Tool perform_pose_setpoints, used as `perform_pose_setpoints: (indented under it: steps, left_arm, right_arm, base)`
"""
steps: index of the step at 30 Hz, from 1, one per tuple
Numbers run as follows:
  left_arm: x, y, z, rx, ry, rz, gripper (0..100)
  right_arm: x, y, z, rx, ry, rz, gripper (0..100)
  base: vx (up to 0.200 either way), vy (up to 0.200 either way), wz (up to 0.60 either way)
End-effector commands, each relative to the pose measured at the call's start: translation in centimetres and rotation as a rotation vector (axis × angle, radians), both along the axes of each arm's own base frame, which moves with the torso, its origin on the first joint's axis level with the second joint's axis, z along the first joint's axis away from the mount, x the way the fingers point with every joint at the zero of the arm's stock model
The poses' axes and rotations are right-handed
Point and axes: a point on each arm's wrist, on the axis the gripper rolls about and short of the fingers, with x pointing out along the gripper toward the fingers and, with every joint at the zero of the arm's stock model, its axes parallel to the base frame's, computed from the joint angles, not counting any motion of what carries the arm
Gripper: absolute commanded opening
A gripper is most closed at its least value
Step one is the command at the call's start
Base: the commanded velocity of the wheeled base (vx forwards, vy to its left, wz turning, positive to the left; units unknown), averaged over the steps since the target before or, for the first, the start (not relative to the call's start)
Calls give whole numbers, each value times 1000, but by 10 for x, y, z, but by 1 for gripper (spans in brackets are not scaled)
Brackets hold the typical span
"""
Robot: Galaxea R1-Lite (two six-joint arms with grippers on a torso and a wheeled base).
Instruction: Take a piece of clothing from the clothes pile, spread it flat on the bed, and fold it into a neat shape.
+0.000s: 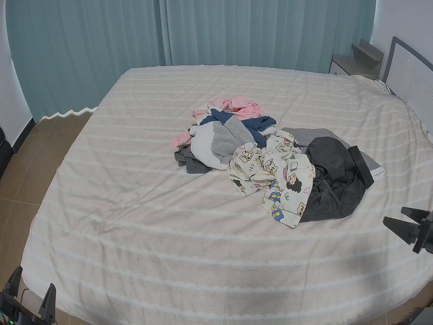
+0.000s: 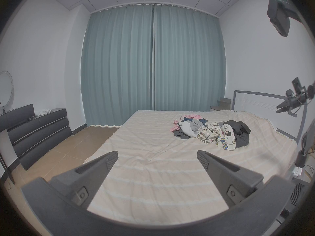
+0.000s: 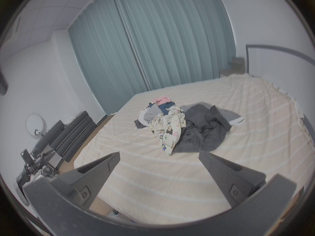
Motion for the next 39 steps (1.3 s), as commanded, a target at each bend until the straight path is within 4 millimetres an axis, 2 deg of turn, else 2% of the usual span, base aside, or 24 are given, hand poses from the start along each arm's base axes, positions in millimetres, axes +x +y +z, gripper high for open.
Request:
perform_pose_setpoints:
  steps: [1,5,8,10,12,17,24,32,39]
  left_arm:
    - [0,0,-5,-6,0,0,100]
    - [0,0,-5,-6,0,0,100]
    - [0,0,-5,-8,0,0,100]
    - [0,0,-5,-10,0,2,100]
    - [0,0,-5,-14,0,0,100]
    - [0,0,-5,-17,0,2,100]
    - [0,0,-5,-17,0,2,100]
    - [0,0,-5,-19,0,3,100]
    - [0,0,-5,-19,0,5,100]
  right_arm:
    - [187,62,-112,165,467,40,100]
    - [220,71,-142,172,441,8,100]
    - [251,78,-166,186,411,-61,100]
    - [265,82,-185,184,408,-112,100]
    - [276,84,-194,180,390,-137,100]
    - [303,85,-203,193,336,-176,100]
    - [302,91,-221,173,370,-177,100]
    - [311,93,-220,175,334,-190,100]
    - [319,103,-209,201,257,-162,100]
  base:
    - [0,0,0]
    - [0,0,0]
    - [0,0,0]
    - [0,0,0]
    - [0,0,0]
    - [0,0,0]
    - [0,0,0]
    - [0,0,0]
    - [0,0,0]
